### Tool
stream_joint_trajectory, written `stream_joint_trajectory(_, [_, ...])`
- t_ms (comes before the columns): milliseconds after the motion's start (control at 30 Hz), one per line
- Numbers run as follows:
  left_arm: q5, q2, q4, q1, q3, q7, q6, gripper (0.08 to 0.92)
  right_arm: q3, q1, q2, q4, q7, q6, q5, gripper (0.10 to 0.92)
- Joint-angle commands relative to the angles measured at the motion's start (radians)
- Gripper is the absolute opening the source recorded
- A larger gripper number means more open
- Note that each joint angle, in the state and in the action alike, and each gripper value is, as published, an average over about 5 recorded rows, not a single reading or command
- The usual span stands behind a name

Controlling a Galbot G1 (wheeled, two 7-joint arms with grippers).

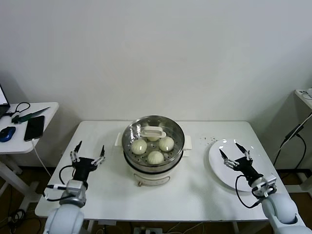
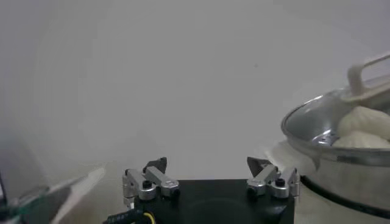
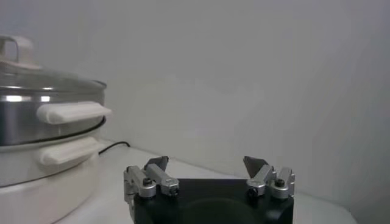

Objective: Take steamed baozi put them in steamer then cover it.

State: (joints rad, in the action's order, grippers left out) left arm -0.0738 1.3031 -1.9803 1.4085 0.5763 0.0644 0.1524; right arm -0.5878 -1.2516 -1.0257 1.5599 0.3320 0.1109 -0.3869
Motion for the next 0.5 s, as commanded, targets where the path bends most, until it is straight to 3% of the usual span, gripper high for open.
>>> stream_joint_trajectory(33, [0.216, 0.048, 0.014, 0.084, 0.098, -0.009, -0.125, 0.823, -0.028, -0.055, -0.026, 0.048, -0.015, 0.032, 0.002, 0.823])
stream_joint_trajectory(500, [0.177, 0.062, -0.015, 0.126, 0.097, -0.016, -0.161, 0.823, -0.048, -0.105, -0.038, 0.095, -0.015, 0.013, -0.004, 0.823])
